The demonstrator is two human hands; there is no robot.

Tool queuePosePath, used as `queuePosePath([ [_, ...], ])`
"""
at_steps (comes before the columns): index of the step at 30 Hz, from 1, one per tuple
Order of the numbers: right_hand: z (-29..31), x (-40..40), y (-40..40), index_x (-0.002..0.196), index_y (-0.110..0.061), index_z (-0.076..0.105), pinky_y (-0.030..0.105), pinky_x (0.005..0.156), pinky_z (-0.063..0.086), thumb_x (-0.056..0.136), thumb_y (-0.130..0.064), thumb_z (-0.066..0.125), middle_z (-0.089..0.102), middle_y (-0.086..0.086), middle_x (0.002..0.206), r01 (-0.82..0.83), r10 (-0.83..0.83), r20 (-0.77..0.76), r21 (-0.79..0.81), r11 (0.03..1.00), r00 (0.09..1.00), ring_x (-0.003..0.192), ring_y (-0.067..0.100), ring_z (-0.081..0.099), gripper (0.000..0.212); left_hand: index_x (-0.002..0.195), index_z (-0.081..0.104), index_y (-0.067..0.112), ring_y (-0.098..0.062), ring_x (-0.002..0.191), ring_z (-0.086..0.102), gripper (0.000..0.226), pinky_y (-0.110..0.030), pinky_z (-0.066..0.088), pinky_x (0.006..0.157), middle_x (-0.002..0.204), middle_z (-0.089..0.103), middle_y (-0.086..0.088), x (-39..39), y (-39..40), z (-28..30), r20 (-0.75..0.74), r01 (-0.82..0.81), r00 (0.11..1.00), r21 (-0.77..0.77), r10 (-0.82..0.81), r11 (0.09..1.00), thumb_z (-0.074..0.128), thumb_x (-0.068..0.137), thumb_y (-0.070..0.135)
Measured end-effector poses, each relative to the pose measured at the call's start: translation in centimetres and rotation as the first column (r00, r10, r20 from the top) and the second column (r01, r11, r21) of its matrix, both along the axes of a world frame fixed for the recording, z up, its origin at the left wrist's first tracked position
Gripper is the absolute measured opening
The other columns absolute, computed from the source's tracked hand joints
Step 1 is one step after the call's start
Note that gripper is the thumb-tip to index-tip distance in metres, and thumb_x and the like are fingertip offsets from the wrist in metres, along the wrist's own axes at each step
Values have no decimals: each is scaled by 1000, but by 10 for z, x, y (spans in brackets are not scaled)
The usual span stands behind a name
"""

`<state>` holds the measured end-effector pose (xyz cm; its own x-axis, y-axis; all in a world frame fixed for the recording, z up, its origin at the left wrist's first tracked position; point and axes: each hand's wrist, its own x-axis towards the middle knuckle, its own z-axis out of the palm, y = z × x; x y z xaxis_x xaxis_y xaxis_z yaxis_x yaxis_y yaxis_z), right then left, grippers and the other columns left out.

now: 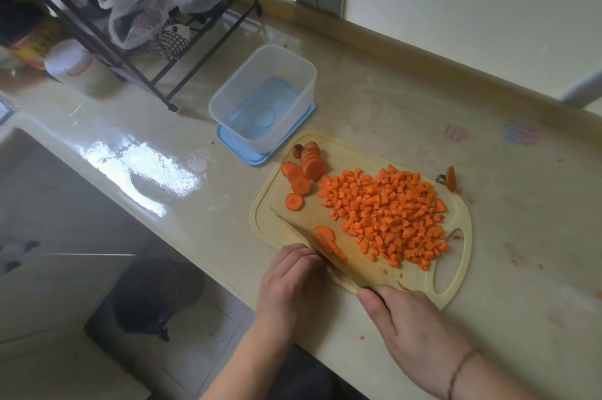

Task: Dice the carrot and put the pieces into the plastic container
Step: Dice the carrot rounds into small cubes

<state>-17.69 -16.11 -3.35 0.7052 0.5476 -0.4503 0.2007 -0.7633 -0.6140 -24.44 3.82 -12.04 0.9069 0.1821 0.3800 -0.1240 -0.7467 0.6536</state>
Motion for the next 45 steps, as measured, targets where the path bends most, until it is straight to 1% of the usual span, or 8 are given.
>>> queuePosePath([
  [9,37,9,-32,65,-42,55,18,50,35,81,-60,32,52,-8,48,250,-236,-118,120,961,965,48,7,48,33,96,71,9,-23,94,63,9,-34,53,79,102,67,-3,8,14,15,-11,123,992,21,-123,992,70,92,1],
  [15,40,8,-54,63,-37,54,19,48,34,83,-53,38,49,-5,45,284,-271,-143,75,956,952,45,6,45,30,132,59,9,-29,117,57,42,-35,50,99,136,57,-12,41,61,35,-273,469,870,196,-411,861,65,93,23],
  [20,37,-9,-50,67,-60,55,9,57,43,84,-64,36,60,-24,53,339,-332,-113,43,940,936,60,-6,58,26,125,66,2,-31,104,62,37,-36,53,89,124,64,-14,63,59,40,-316,587,802,257,-507,768,51,100,25],
  [24,24,-20,-44,70,-71,50,-3,67,38,75,-82,32,56,-43,63,330,-329,-35,84,940,944,69,-23,53,22,119,69,2,-28,94,62,38,-34,53,82,113,65,-14,60,48,37,-282,552,825,222,-489,803,53,99,29],
  [30,6,-27,-40,82,-35,62,17,64,39,46,-99,-9,69,-5,79,366,-366,17,-28,930,931,82,9,61,102,114,71,5,-23,88,64,35,-31,55,78,106,64,-10,38,22,34,-270,340,917,138,-295,930,59,97,34],
  [34,4,-30,-27,85,-35,56,18,67,35,79,-76,26,72,1,96,340,-340,-1,-26,940,940,98,16,63,51,107,75,8,-17,84,67,35,-26,57,78,104,66,-6,23,2,33,-273,114,958,83,-87,990,61,94,37],
  [37,-1,-31,-24,74,-37,52,19,63,37,55,-96,-1,65,-4,77,341,-341,-20,18,940,940,84,16,59,82,105,76,9,-17,82,67,36,-26,57,76,103,66,-4,20,-8,37,-291,-22,956,52,36,998,59,91,38],
  [45,1,-27,-26,66,-30,49,26,58,34,70,-89,11,53,-8,53,336,-337,16,56,940,941,66,19,56,71,106,75,9,-19,86,64,30,-30,57,74,104,63,-5,17,-14,35,-305,-88,948,17,88,996,67,86,29],
])
